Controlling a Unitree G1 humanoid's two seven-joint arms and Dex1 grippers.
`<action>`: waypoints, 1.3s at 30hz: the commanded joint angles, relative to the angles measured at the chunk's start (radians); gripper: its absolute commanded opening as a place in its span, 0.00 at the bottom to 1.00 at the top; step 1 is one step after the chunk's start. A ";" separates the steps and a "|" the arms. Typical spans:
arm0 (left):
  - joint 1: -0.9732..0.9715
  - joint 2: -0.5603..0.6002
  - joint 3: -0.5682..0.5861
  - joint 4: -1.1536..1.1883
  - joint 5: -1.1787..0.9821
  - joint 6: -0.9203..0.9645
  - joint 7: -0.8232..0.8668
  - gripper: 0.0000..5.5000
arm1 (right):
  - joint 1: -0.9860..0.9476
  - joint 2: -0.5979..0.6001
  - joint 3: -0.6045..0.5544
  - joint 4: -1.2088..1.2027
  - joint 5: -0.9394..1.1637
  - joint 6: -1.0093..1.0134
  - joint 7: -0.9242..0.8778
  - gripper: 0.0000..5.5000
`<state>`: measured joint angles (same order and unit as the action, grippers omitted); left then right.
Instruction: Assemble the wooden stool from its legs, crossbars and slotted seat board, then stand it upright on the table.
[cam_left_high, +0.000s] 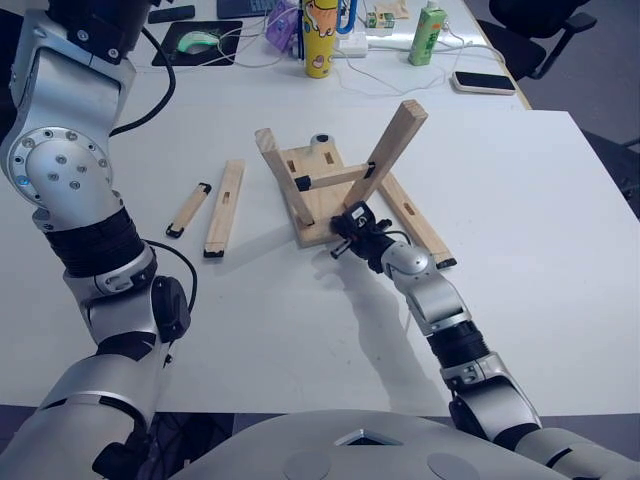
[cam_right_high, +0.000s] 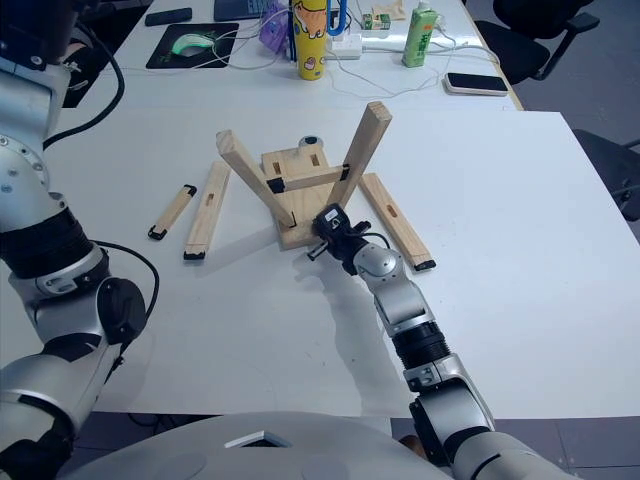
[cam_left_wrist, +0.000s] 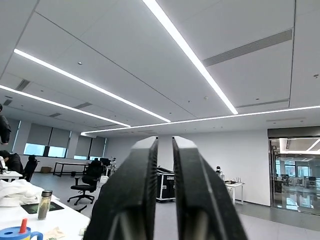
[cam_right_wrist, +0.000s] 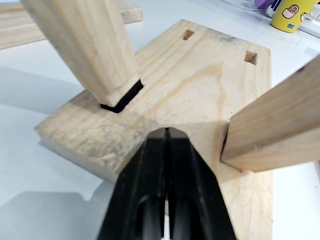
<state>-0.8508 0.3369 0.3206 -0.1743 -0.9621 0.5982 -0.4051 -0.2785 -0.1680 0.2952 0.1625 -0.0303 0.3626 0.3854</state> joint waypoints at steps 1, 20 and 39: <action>0.293 0.036 -0.324 0.027 0.183 0.159 -0.004 0.00 | 0.089 0.002 0.053 0.089 -0.023 0.074 0.022 0.00; 0.033 -0.077 -0.041 -0.165 0.124 -0.209 0.175 0.00 | 0.084 -0.010 0.045 0.131 -0.025 0.073 0.017 0.00; 0.380 -0.140 -0.250 -0.192 0.685 -0.395 0.432 0.00 | 0.022 0.004 0.060 0.128 -0.019 0.061 0.045 0.00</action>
<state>-0.5115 0.1975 0.0326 -0.2848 -0.3301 0.2169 -0.0224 -0.3310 -0.1560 0.3227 0.2258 -0.0290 0.3349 0.4129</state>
